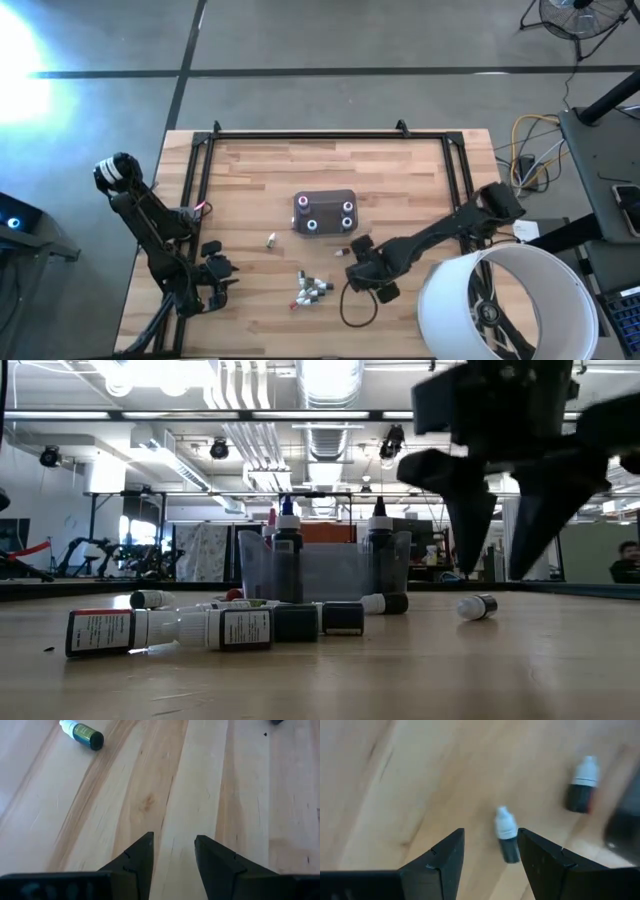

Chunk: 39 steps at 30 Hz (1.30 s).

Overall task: Pick & Place food coloring
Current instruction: Put the top right small black food coloring bottle in the black bin

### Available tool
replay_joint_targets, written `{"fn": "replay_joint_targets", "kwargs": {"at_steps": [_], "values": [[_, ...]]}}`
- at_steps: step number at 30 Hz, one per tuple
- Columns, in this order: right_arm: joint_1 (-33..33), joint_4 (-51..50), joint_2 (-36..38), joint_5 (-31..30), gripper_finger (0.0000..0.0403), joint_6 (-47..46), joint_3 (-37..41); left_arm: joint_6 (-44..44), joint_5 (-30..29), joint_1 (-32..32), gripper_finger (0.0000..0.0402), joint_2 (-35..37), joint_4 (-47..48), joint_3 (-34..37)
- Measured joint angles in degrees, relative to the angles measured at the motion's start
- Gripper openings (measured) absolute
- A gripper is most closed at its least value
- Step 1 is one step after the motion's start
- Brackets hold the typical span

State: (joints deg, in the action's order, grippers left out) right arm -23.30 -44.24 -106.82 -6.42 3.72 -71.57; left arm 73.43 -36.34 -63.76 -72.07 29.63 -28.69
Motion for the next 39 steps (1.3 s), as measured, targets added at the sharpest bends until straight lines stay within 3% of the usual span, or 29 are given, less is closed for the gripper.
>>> {"fn": "replay_joint_targets", "kwargs": {"at_steps": [22,34,39], "values": [[2.81,9.46,-1.45,-0.34,0.017,4.53,5.68,4.81,-0.99,0.28,0.0119,0.0,0.02,0.0],[3.49,10.14,-1.79,1.44,0.0054,2.87,6.23,5.09,-1.07,0.69,0.0119,0.0,0.14,0.0],[3.97,7.27,-0.94,-0.23,0.0046,-3.73,4.3,5.09,-1.07,0.85,0.0119,0.0,0.33,0.0]]}}
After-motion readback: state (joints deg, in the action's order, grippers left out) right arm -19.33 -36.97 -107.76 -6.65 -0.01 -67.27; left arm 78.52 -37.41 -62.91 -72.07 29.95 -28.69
